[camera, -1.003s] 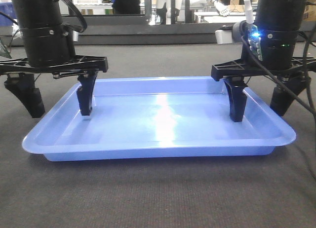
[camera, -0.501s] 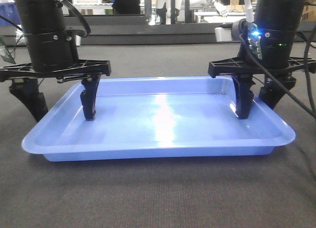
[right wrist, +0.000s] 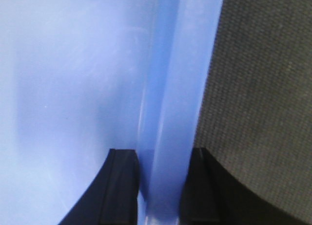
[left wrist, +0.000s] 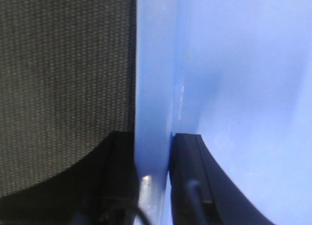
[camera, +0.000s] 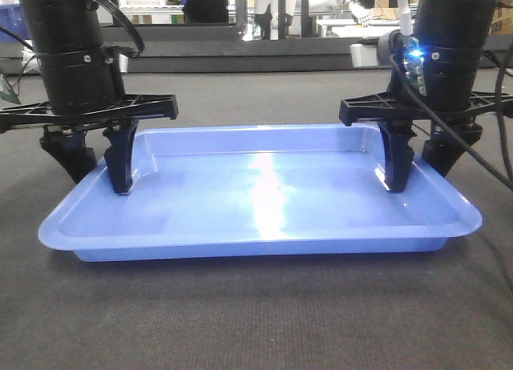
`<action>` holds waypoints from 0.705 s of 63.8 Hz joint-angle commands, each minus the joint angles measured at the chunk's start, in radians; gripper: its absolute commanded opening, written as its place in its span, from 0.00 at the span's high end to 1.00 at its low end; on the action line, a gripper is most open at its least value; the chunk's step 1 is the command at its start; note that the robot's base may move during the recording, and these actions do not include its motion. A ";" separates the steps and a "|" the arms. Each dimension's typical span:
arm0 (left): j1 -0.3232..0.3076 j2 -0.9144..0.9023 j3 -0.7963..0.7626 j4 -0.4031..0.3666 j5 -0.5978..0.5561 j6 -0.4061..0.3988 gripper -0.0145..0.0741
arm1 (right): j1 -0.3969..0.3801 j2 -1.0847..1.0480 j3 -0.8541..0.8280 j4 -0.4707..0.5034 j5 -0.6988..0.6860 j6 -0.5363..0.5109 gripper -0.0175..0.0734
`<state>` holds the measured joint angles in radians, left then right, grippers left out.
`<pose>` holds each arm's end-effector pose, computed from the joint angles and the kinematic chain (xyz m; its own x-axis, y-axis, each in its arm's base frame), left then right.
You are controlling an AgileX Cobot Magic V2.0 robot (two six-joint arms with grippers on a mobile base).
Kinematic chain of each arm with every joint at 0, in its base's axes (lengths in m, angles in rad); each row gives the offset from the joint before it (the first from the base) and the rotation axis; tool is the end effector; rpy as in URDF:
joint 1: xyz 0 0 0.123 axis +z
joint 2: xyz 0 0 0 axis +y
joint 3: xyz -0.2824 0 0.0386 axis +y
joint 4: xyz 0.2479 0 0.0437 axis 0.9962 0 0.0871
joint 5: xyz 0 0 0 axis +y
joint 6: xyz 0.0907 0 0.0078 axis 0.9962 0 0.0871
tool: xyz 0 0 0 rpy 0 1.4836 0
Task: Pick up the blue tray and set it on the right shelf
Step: 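Close both grippers on the tray's opposite rims, then lift the tray up off the table with both grippers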
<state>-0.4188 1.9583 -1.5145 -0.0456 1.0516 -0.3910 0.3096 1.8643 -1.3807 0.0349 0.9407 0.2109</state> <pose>0.3637 -0.1659 0.2131 -0.9911 0.0016 -0.1329 0.0151 0.9948 -0.1010 0.3606 0.1180 0.2170 -0.9731 -0.0705 -0.2194 -0.0899 0.9927 0.0799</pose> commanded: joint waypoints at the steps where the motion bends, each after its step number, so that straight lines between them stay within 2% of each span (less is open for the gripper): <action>1: -0.004 -0.051 -0.040 -0.003 0.005 -0.010 0.88 | 0.001 -0.090 -0.031 -0.007 -0.005 -0.010 0.75; 15: -0.015 -0.051 -0.192 -0.001 0.137 0.007 0.88 | 0.000 -0.161 -0.051 -0.010 0.065 -0.010 0.75; 33: -0.069 -0.065 -0.463 0.070 0.287 0.008 0.88 | 0.000 -0.215 -0.213 -0.069 0.224 0.014 0.75; 45: -0.085 -0.100 -0.617 0.060 0.287 0.008 0.88 | 0.000 -0.267 -0.355 -0.108 0.297 0.031 0.75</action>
<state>-0.4808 1.9407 -2.0473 0.0473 1.2704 -0.3646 0.2997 1.6679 -1.6567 -0.0991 1.2244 0.2714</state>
